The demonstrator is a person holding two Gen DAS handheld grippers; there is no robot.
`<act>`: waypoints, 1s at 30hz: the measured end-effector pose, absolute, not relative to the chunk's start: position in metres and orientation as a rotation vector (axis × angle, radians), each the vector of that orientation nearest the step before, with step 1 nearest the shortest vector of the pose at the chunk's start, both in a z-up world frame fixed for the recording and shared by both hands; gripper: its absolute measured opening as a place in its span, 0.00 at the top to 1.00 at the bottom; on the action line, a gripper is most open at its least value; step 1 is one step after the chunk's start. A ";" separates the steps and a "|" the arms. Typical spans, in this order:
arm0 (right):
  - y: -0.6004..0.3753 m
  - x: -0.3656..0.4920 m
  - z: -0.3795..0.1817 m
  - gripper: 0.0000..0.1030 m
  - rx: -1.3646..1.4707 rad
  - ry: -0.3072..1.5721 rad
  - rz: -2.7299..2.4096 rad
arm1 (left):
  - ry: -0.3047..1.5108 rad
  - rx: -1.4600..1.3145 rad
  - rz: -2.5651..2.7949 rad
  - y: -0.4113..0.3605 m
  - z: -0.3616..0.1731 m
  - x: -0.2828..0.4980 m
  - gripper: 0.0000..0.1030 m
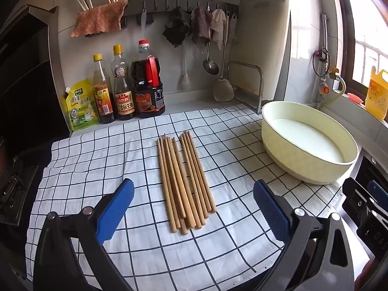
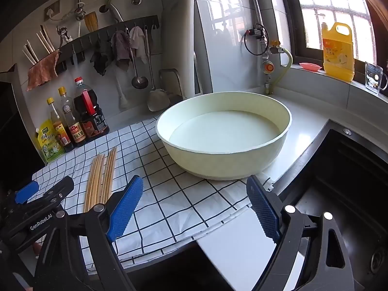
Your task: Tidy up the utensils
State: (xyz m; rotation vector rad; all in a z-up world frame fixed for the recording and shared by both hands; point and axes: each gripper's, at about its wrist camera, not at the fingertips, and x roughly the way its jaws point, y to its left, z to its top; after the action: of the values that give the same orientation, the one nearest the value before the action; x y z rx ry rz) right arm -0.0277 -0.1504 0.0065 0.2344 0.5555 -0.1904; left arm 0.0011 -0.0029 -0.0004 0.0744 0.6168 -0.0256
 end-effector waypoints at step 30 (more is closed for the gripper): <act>-0.145 -0.027 0.007 0.19 0.223 0.547 -0.192 | 0.583 0.058 -0.045 -0.006 0.003 -0.003 0.06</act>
State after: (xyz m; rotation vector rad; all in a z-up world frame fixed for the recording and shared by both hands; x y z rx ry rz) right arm -0.0273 -0.1447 0.0067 0.2226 0.5468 -0.1917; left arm -0.0032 -0.0062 0.0027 0.0576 0.5830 -0.0451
